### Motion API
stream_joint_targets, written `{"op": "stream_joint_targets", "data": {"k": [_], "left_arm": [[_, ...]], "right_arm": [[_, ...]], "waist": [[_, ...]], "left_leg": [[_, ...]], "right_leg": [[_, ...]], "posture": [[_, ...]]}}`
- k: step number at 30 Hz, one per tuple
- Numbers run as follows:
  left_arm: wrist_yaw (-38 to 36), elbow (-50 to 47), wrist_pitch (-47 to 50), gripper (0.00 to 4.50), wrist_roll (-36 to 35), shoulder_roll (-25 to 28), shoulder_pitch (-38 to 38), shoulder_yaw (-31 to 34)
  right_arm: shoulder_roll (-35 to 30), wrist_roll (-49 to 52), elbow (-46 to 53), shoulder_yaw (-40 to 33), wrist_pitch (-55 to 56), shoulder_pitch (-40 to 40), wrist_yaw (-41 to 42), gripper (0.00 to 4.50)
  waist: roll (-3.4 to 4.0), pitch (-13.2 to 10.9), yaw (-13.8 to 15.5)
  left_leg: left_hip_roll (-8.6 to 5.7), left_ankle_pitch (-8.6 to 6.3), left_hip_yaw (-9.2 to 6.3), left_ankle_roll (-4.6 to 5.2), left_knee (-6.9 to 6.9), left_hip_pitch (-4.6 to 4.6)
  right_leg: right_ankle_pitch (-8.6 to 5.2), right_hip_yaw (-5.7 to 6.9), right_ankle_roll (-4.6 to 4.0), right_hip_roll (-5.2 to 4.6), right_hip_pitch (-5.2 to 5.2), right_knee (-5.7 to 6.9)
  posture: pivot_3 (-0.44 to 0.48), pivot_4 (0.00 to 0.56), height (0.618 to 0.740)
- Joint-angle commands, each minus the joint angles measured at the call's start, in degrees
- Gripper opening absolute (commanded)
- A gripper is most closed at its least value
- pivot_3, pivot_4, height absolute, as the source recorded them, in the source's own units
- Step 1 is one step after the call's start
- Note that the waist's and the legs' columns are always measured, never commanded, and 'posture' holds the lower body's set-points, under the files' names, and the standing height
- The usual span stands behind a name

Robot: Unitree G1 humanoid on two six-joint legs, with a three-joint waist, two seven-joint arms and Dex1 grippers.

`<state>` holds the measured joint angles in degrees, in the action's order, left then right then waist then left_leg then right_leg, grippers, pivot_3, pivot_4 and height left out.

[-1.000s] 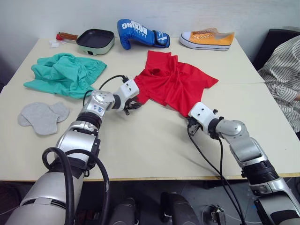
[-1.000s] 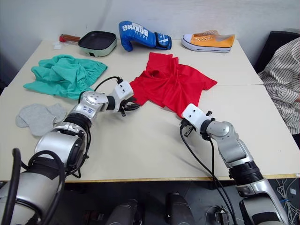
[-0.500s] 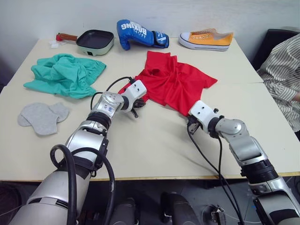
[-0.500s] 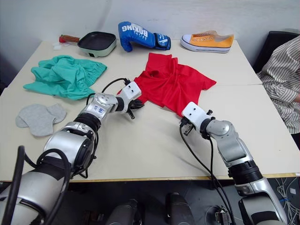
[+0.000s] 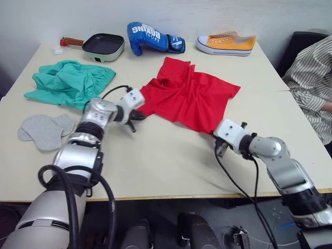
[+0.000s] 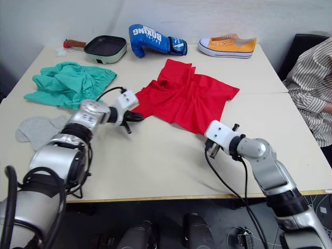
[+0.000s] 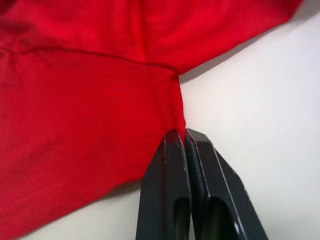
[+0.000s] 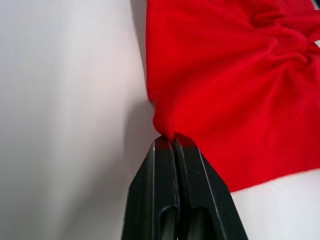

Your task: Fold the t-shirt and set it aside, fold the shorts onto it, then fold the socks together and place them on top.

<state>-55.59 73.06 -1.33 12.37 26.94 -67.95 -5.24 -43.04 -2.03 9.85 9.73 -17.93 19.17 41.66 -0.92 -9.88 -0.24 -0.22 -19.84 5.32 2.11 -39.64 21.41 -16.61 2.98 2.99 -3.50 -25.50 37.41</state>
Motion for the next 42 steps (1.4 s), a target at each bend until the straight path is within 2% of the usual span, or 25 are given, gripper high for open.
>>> {"op": "stream_joint_targets", "data": {"k": [1, 2, 5, 8, 10, 15, 17, 20, 23, 26, 29, 33, 36, 40, 41, 42], "left_arm": [[-9.61, -9.13, 3.13, 0.03, -3.64, 4.49, 6.43, 1.01], [-11.67, -13.43, 5.17, 0.03, -4.81, 5.77, 9.2, 1.19], [-17.54, -38.91, 18.37, 0.03, -9.69, 11.41, 24.59, 1.89], [-16.79, -60.2, 30.69, 0.03, -13.32, 16.28, 38.29, 4.17], [-14.25, -70.15, 37.1, 0.03, -14.93, 18.34, 45.28, 6.29], [-8.83, -88.36, 51.99, 0.03, -19.86, 21.04, 57.44, 11.16], [-8.03, -94.15, 56.94, 0.03, -22.59, 22.07, 60.57, 12.23], [-8.01, -99.32, 61.01, 0.03, -25.21, 25.75, 64.46, 12.55], [-10.56, -104.04, 63.47, 0.03, -28.9, 31.6, 69.52, 13.47], [-11.6, -104.88, 63.04, 0.03, -31.37, 35.55, 70.33, 13.34], [-13.69, -100.74, 60.1, 0.03, -32.58, 38.81, 65.55, 10.89], [-12.39, -90.25, 53.52, 0.03, -29.3, 38.3, 56.13, 4.93], [-14.93, -83.95, 48.74, 0.03, -27.58, 37.41, 50.42, -1.05], [-15.07, -70.0, 40.51, 0.03, -22.12, 30.76, 37.86, -8.66], [-11.98, -63.81, 36.13, 0.03, -20.23, 26.95, 32.65, -8.85], [-5.85, -56.78, 30.28, 0.03, -18.56, 22.18, 26.25, -7.43]], "right_arm": [[-3.3, 1.9, 6.0, -4.43, 4.91, -3.9, 2.91, 0.0], [-3.94, 2.13, 6.74, -5.05, 5.96, -5.21, 3.48, 0.0], [-5.68, 3.18, 8.67, -6.84, 10.31, -9.65, 5.55, 0.0], [-7.39, 4.5, 10.78, -7.94, 12.76, -13.57, 8.39, 0.0], [-8.56, 5.9, 12.53, -8.87, 13.32, -16.24, 10.39, 0.0], [-12.34, 11.35, 18.48, -12.79, 12.22, -25.42, 16.54, 0.0], [-13.6, 12.89, 20.28, -14.68, 12.0, -29.39, 18.36, 0.0], [-14.54, 14.82, 21.96, -17.58, 11.7, -33.59, 20.11, 0.0], [-14.49, 17.96, 24.36, -21.15, 9.12, -37.08, 21.31, 0.0], [-13.97, 21.88, 25.88, -23.66, 5.69, -38.03, 21.68, 0.0], [-13.75, 26.36, 26.74, -25.81, 1.02, -37.61, 21.48, 0.0], [-14.35, 26.02, 27.15, -27.13, 0.43, -38.38, 22.0, 0.0], [-14.61, 27.09, 26.31, -25.16, -1.5, -35.37, 21.99, 0.0], [-12.78, 22.54, 18.77, -18.97, -2.65, -22.46, 17.24, 0.0], [-11.14, 18.29, 14.9, -17.25, -1.35, -15.93, 12.63, 0.0], [-9.46, 13.93, 11.03, -16.26, 0.07, -8.96, 7.21, 0.0]], "waist": [[0.01, 0.0, 0.01], [0.01, 0.0, -0.04], [0.02, 0.02, -0.62], [0.06, 0.05, -1.15], [0.08, 0.07, -1.16], [0.12, 0.08, -1.05], [0.13, 0.08, -0.91], [0.1, 0.1, -0.55], [0.12, 0.11, -0.39], [0.12, 0.1, -0.06], [0.09, 0.09, 0.44], [0.12, 0.09, 1.14], [0.12, 0.09, 1.08], [0.07, 0.07, 0.81], [0.03, 0.05, 0.81], [0.03, 0.05, 0.83]], "left_leg": [[0.0, 0.0, -0.01, 0.0, -0.01, 0.0], [0.0, 0.0, -0.01, 0.0, -0.01, -0.01], [0.04, -0.03, 0.01, -0.04, 0.05, -0.13], [0.09, -0.05, -0.04, -0.07, 0.1, -0.25], [0.1, -0.06, -0.08, -0.06, 0.12, -0.33], [0.1, -0.13, -0.12, 0.05, 0.24, -0.59], [0.11, -0.15, -0.14, 0.07, 0.5, -1.14], [0.11, -0.18, -0.16, 0.07, 0.54, -1.2], [0.12, -0.21, -0.16, 0.02, 0.56, -1.2], [0.14, -0.23, -0.17, -0.03, 0.62, -1.23], [0.14, -0.23, -0.17, -0.04, 0.6, -1.23], [0.12, -0.25, -0.21, -0.05, 0.61, -1.2], [0.12, -0.25, -0.2, -0.04, 0.62, -1.15], [0.12, -0.25, -0.16, -0.02, 0.55, -1.17], [0.1, -0.24, -0.14, -0.01, 0.5, -1.17], [0.07, -0.21, -0.14, 0.01, 0.45, -1.12]], "right_leg": [[0.0, -0.01, 0.0, 0.0, 0.0, 0.01], [0.0, -0.02, 0.0, -0.02, 0.0, 0.01], [-0.01, -0.08, -0.01, -0.02, 0.04, 0.04], [-0.02, -0.12, -0.03, -0.02, 0.12, 0.03], [-0.03, -0.16, -0.06, -0.03, 0.21, 0.03], [-0.06, -0.19, -0.09, -0.05, 0.53, -0.13], [-0.07, -0.18, -0.09, -0.04, 1.15, -0.64], [-0.09, -0.19, -0.11, -0.05, 1.21, -0.73], [-0.14, -0.2, -0.2, -0.05, 1.16, -0.72], [-0.22, -0.19, -0.35, -0.05, 1.14, -0.69], [-0.25, -0.18, -0.41, -0.05, 1.13, -0.66], [-0.27, -0.16, -0.44, -0.08, 1.1, -0.66], [-0.28, -0.15, -0.45, -0.07, 1.04, -0.63], [-0.28, -0.15, -0.45, -0.06, 1.05, -0.56], [-0.28, -0.15, -0.45, -0.06, 1.06, -0.53], [-0.26, -0.15, -0.42, -0.06, 1.01, -0.48]], "posture": [[0.0, 0.15, 0.74], [0.0, 0.15, 0.74], [0.0, 0.15, 0.74], [0.0, 0.15, 0.74], [0.0, 0.15, 0.74], [0.0, 0.15, 0.74], [0.0, 0.15, 0.74], [0.0, 0.15, 0.74], [0.0, 0.15, 0.74], [0.0, 0.15, 0.74], [0.0, 0.15, 0.74], [0.0, 0.15, 0.74], [0.0, 0.15, 0.74], [0.0, 0.15, 0.74], [0.0, 0.15, 0.74], [0.0, 0.15, 0.74]]}}
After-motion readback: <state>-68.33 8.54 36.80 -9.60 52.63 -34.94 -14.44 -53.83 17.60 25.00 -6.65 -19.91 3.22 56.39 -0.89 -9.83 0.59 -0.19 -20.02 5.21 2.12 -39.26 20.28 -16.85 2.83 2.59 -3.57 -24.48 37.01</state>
